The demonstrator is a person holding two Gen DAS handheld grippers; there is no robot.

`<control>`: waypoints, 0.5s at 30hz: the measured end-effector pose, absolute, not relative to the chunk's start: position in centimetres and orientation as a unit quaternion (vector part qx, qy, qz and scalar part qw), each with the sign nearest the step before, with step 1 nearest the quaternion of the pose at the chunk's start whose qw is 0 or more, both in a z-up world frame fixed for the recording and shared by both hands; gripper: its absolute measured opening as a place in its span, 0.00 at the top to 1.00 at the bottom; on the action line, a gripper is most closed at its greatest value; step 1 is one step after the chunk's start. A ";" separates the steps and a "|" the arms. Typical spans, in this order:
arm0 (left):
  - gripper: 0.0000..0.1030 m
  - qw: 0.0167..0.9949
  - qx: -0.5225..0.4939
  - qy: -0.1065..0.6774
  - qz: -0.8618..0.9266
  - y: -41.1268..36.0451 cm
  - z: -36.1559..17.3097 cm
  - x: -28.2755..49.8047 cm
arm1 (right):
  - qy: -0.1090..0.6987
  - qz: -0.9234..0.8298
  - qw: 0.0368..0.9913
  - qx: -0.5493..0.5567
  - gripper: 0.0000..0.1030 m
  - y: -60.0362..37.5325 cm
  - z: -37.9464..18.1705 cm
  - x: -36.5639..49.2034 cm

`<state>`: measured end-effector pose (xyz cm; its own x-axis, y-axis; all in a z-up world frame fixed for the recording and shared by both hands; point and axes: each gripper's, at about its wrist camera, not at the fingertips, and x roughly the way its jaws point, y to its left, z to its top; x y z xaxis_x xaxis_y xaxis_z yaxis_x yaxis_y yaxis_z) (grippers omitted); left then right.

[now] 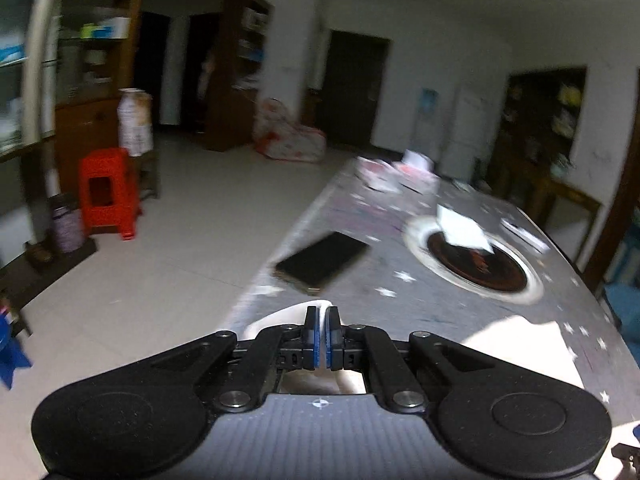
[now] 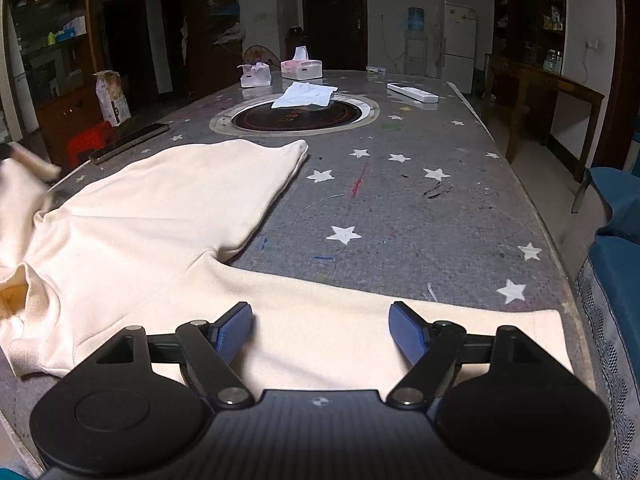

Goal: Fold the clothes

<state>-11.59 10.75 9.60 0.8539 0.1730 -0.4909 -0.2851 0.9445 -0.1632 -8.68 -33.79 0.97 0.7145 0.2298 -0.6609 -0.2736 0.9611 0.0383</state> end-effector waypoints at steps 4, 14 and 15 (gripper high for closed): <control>0.97 0.940 -0.128 0.266 0.168 13.7 7.9 -14.6 | 0.352 0.137 0.925 -0.035 0.23 -33.7 0.9 -8.7; 0.91 0.926 -0.082 0.331 0.165 12.6 5.1 -16.0 | 0.355 0.147 0.921 -0.061 0.23 -33.1 1.8 -8.9; 0.88 0.932 -0.078 0.327 0.137 11.6 5.4 -16.0 | 0.352 0.154 0.921 -0.065 0.24 -33.0 2.2 -9.1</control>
<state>-16.03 11.58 5.43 0.7489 0.2040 -0.6305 -0.3056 0.9505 -0.0554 -9.12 -32.96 2.16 0.7054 0.2381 -0.6676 -0.3290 0.9443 -0.0108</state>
